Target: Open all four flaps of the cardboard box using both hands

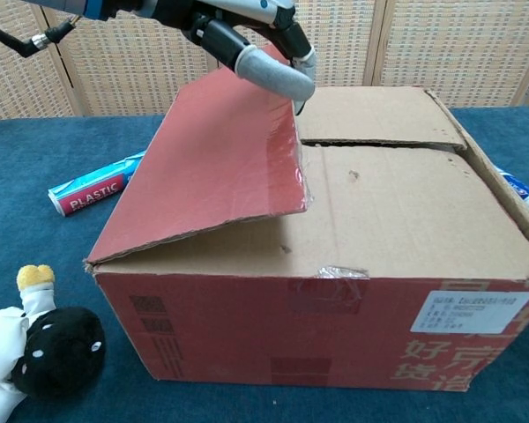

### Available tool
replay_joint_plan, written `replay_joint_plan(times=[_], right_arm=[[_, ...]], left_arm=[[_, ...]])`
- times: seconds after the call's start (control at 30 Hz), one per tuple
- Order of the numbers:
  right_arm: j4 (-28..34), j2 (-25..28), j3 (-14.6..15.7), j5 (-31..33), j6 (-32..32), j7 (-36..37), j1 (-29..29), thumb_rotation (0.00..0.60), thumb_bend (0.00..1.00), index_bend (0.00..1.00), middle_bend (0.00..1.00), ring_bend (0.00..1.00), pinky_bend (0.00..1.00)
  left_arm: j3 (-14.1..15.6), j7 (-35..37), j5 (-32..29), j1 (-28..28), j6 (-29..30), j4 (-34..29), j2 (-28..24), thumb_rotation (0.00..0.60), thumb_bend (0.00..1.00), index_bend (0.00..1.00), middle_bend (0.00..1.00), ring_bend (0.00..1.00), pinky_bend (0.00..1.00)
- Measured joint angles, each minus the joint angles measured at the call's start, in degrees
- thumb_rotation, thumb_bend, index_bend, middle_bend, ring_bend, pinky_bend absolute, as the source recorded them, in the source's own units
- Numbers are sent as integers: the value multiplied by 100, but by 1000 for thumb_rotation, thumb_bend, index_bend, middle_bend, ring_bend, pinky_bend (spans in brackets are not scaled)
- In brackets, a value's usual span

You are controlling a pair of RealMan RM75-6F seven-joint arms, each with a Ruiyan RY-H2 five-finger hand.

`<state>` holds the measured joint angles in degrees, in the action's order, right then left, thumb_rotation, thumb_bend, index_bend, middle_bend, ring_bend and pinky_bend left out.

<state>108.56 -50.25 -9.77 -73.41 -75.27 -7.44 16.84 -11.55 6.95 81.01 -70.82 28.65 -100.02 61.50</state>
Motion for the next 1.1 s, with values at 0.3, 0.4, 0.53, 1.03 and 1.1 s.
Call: replay_joint_plan(times=[0.3, 0.4, 0.53, 1.03, 1.1], right_arm=[[45, 17, -34, 18, 6, -53, 4, 600, 749, 124, 63, 0, 0], [63, 20, -43, 22, 9, -76, 9, 600, 749, 124, 63, 0, 0], [90, 27, -55, 28, 14, -101, 16, 600, 749, 124, 63, 0, 0], [263, 78, -87, 67, 62, -265, 58, 600, 749, 124, 63, 0, 0], [276, 80, -89, 75, 74, -283, 66, 600, 749, 124, 63, 0, 0]], left_arm=[[-46, 326, 235, 156, 192, -240, -499, 134, 218, 458, 361, 199, 0], [-47, 464, 389, 233, 292, -327, -700, 133, 218, 458, 362, 201, 0], [-41, 657, 585, 354, 472, -426, -937, 131, 218, 458, 365, 203, 0], [223, 1409, 1470, 898, 1143, -714, -1901, 130, 215, 458, 369, 206, 0], [266, 1502, 1558, 983, 1261, -716, -1993, 129, 215, 458, 369, 206, 0]])
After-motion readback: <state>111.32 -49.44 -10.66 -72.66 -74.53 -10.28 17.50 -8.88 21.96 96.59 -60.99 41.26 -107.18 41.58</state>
